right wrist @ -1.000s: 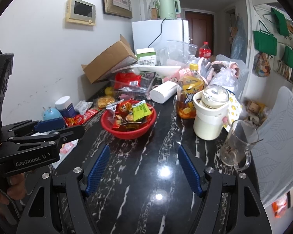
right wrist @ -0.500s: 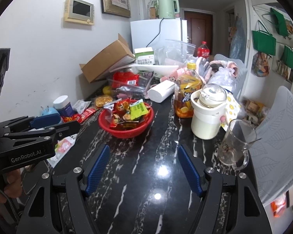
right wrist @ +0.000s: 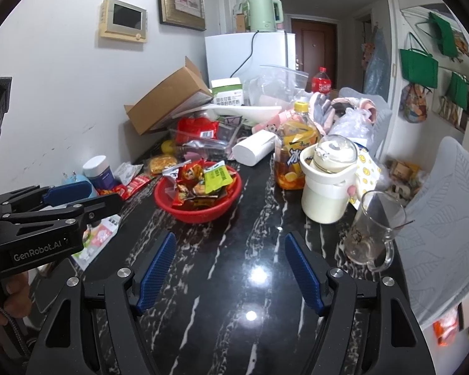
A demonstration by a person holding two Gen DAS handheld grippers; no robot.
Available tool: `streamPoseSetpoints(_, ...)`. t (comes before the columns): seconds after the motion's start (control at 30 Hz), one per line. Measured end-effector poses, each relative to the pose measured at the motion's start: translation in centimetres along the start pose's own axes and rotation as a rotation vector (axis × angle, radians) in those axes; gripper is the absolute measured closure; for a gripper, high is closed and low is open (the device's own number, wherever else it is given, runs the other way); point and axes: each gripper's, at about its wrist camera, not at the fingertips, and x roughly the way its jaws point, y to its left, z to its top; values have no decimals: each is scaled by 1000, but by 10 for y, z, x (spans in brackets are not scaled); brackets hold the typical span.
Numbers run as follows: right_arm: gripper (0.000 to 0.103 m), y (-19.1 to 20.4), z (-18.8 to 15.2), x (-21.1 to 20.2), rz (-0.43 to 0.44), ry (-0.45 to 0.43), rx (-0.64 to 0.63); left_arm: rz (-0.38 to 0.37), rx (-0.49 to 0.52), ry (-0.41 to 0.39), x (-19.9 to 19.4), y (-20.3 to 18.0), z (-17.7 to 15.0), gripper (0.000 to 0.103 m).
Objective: Organize snacks
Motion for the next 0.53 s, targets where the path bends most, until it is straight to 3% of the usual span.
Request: streamPoseSetpoints(0.53, 28, -3, -6, 2, -11, 16, 17, 8, 27, 17, 0, -2, -5, 47)
